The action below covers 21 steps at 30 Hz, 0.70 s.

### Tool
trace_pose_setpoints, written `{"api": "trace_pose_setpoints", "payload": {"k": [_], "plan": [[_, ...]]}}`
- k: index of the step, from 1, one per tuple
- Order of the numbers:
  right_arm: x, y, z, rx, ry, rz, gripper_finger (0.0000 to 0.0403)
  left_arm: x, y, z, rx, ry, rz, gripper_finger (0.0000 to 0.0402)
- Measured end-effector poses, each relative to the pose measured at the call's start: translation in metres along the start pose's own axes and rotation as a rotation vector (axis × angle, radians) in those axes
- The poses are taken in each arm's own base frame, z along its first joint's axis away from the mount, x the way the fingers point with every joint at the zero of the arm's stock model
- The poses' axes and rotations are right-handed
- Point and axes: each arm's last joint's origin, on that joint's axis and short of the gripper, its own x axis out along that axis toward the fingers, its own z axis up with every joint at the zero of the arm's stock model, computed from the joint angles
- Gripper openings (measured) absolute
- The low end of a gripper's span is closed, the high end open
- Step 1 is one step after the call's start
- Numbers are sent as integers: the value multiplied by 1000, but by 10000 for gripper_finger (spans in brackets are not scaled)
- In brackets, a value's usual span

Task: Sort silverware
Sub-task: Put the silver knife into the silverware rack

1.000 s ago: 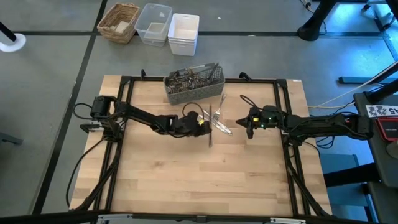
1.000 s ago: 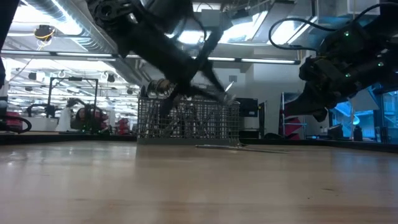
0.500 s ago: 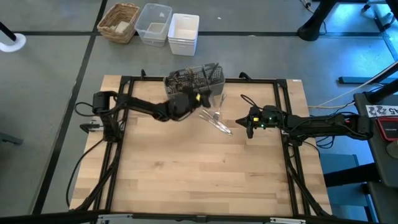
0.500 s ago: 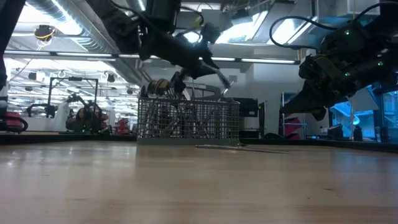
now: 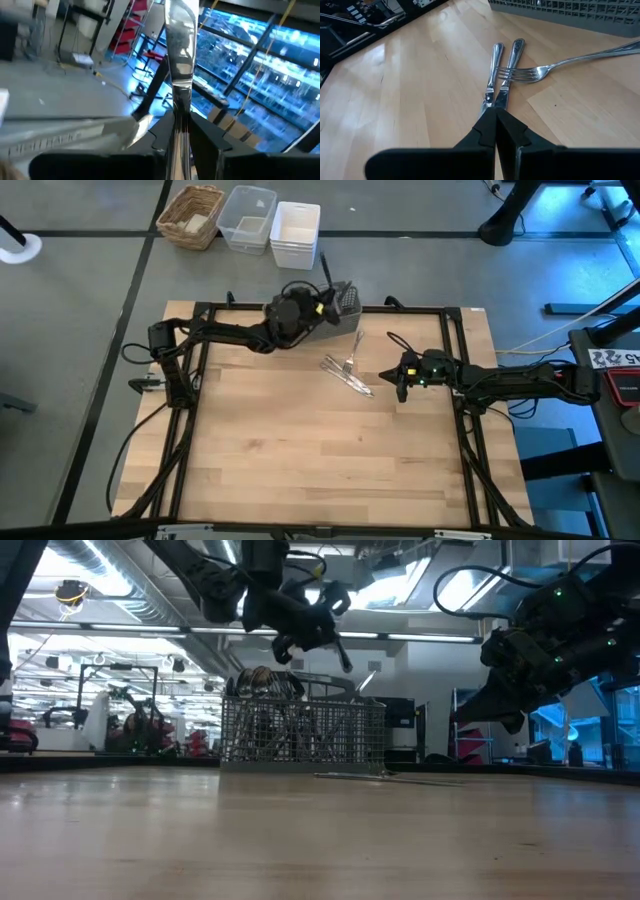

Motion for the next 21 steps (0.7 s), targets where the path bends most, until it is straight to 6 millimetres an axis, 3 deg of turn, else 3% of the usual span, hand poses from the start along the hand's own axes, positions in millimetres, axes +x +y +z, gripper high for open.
{"api": "trace_pose_setpoints", "payload": {"k": [11, 21], "plan": [[0, 0, 0, 0, -2, -8, 5, 3, 5, 0, 365, 24, 20, 45], [0, 0, 0, 0, -2, -8, 5, 7, 18, -5, 513, 111, 64, 45]]}}
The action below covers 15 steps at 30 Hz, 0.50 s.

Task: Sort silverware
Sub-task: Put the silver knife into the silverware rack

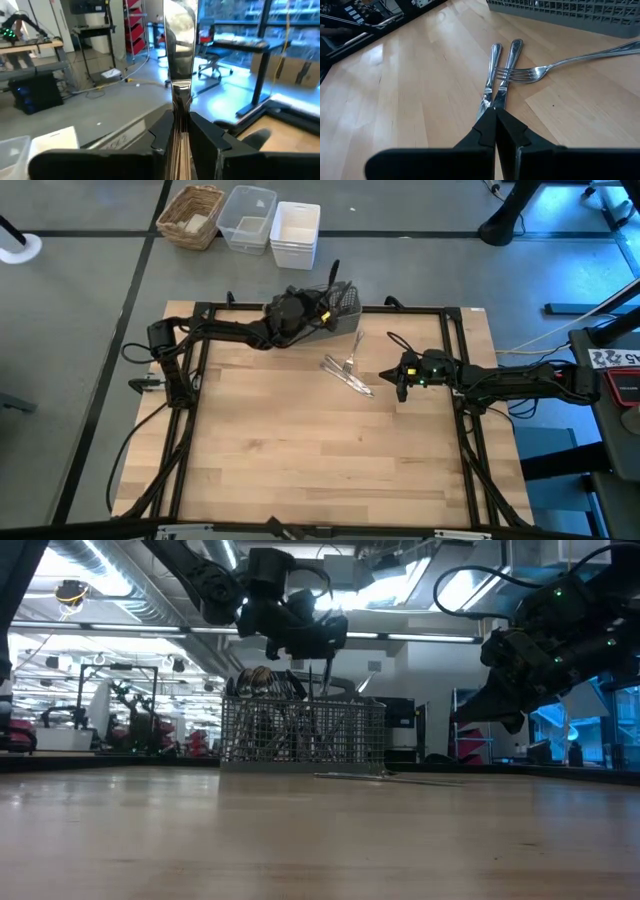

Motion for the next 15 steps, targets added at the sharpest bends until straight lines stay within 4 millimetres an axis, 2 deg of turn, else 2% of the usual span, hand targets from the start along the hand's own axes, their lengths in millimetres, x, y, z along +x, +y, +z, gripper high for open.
{"api": "trace_pose_setpoints", "payload": {"k": [9, 15], "plan": [[0, 0, 0, 0, 0, 0, 5, 4, 7, -5, 17, 46, 19, 45], [0, 0, 0, 0, 0, 0, 5, 5, 10, -10, -35, 93, 31, 45]]}}
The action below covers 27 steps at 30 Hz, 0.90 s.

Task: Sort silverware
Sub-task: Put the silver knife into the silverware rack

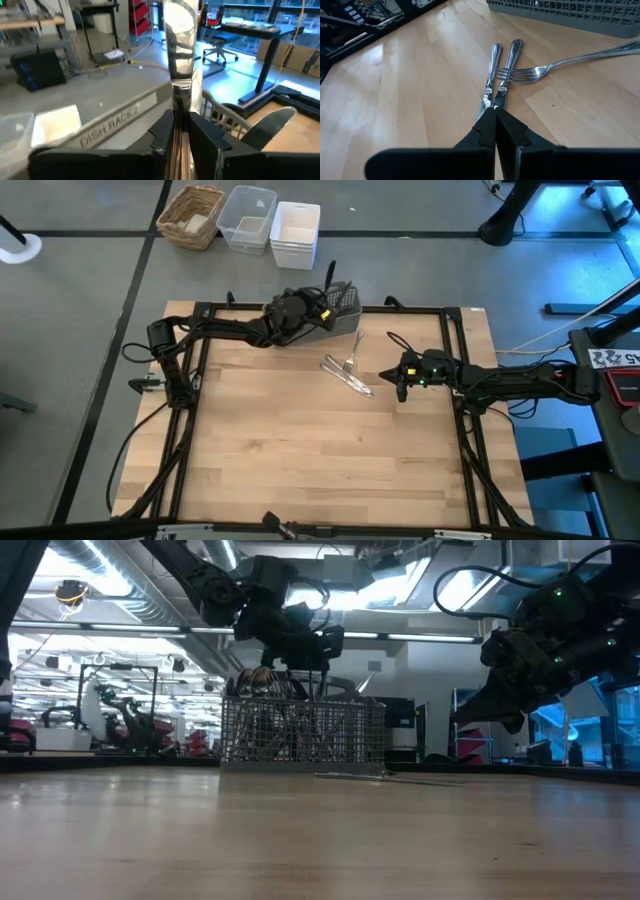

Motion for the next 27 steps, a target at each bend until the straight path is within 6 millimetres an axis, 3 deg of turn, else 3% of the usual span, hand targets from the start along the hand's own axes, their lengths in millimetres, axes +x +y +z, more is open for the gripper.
{"api": "trace_pose_setpoints", "payload": {"k": [18, 27], "plan": [[0, 0, 0, 0, 0, 0, 5, 2, 3, -5, -3, 46, -36, 47], [0, 0, 0, 0, 1, 0, 5, 8, 4, -13, -92, 67, -24, 126]]}}
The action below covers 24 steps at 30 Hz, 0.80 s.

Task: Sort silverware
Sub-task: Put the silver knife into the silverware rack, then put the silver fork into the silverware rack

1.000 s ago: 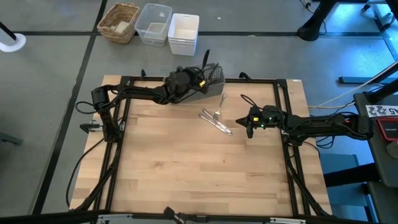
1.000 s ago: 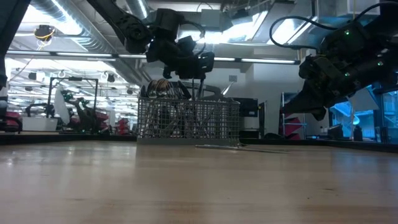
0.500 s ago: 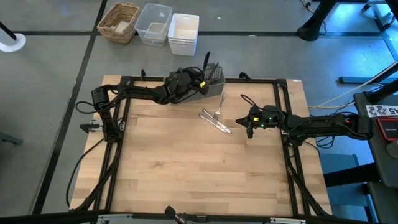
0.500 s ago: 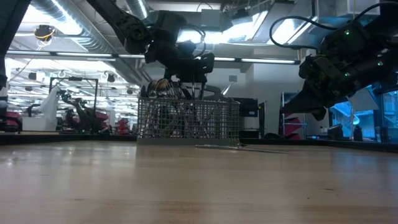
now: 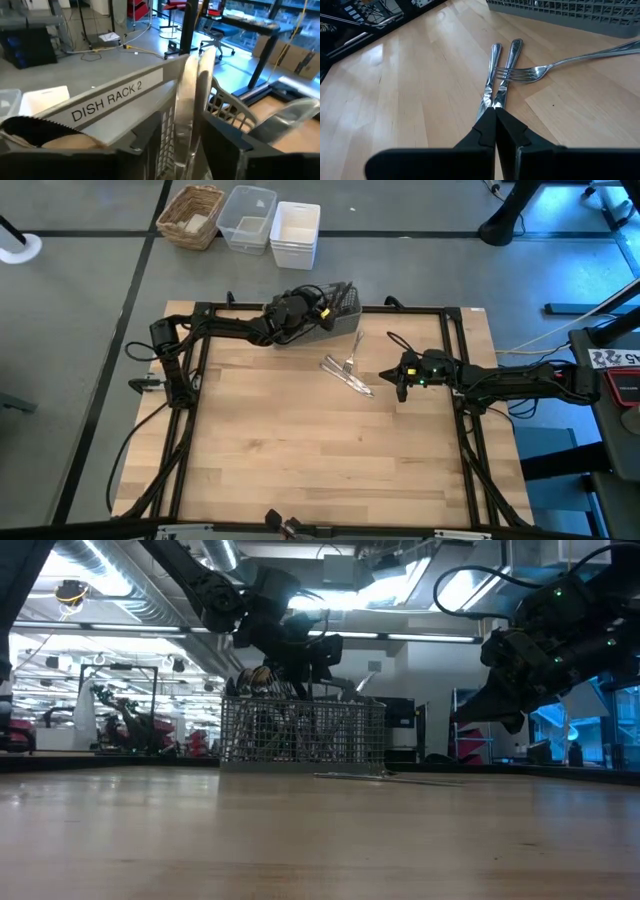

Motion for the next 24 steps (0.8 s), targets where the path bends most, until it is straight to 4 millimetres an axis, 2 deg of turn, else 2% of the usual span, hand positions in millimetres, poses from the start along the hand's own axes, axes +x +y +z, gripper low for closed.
{"api": "trace_pose_setpoints", "payload": {"k": [5, 12, 18, 24], "plan": [[0, 0, 0, 0, 0, 0, 5, -2, -4, -1, 67, -1, -12, 142], [0, 0, 0, 0, 0, 0, 5, -10, -18, 5, 31, -73, -63, 143], [0, 0, 0, 0, 0, 0, 5, -28, -36, 21, 21, -180, -133, 139], [0, 0, 0, 0, -1, 0, 5, -44, -56, 22, 48, -219, -196, 138]]}}
